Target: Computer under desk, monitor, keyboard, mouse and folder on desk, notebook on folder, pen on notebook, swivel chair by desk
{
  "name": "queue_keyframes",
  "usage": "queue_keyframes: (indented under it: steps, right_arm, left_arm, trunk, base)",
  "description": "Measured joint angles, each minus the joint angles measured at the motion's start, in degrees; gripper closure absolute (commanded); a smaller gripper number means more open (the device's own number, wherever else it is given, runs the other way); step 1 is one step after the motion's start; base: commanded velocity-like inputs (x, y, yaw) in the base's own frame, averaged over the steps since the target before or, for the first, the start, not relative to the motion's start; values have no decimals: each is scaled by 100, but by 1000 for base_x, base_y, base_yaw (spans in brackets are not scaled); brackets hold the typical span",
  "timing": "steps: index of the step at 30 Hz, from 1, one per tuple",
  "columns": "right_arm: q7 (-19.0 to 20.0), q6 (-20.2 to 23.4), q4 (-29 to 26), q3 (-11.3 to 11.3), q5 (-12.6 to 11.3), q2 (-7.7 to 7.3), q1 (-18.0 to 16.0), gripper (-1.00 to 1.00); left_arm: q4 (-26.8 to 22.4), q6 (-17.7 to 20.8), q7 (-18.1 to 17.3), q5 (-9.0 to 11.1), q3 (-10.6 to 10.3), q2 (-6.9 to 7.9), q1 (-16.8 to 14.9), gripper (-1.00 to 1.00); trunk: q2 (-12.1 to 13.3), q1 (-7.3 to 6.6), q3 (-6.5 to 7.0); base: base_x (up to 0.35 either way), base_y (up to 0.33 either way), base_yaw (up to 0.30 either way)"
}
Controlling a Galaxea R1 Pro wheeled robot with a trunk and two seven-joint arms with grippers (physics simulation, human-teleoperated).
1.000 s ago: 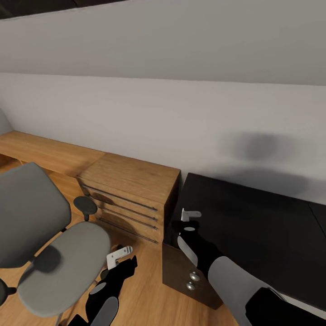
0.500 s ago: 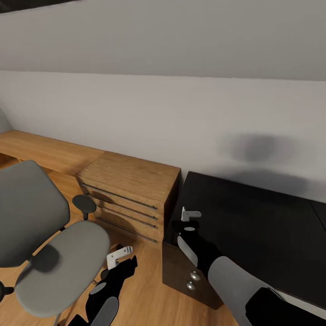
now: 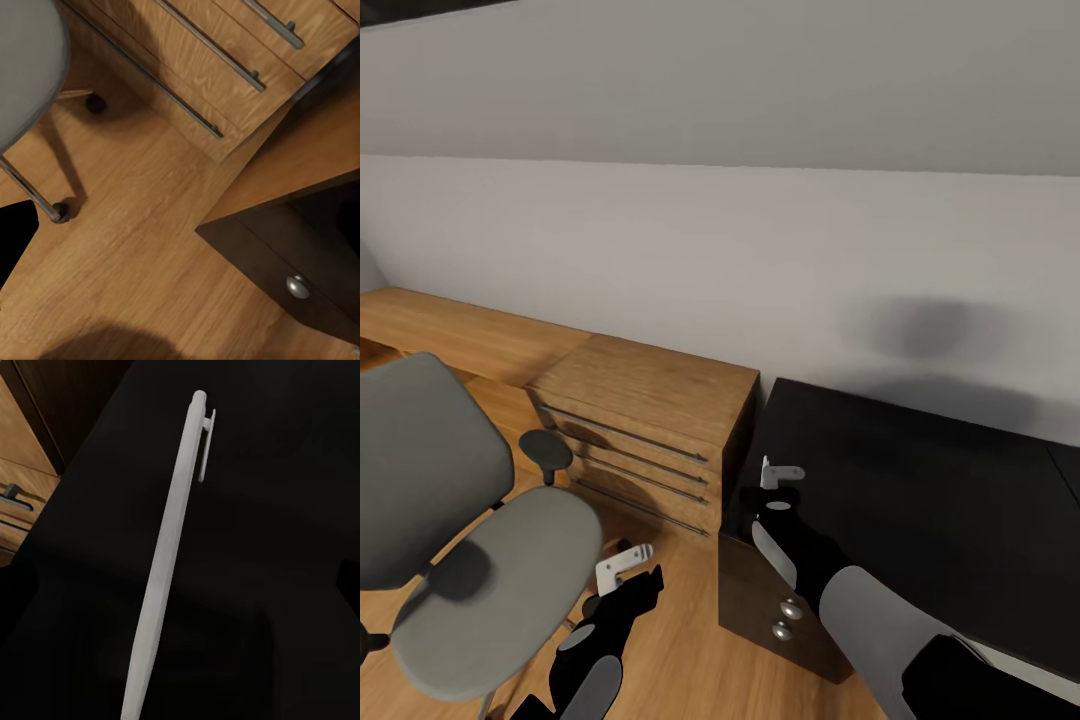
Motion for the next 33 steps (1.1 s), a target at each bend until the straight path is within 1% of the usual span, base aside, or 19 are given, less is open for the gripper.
queue_keyframes:
  steps: [14,21,33]
  right_arm:
    - [0,17,0,-1,0,0,0,-100]
    - [-1,19,0,1,-2,0,0,-100]
    - [-9,39,0,-5,8,0,0,-100]
  left_arm:
    - [99,17,-9,-10,-11,10,0,-100]
    - [193,10,-16,-17,-12,11,0,-100]
    - [216,7,-19,-19,-11,11,0,-100]
  trunk:
    - [0,0,0]
    - [0,-2,0]
    - [0,0,0]
  base:
    - [74,-7,0]
    - [137,-93,0]
    - [16,-12,0]
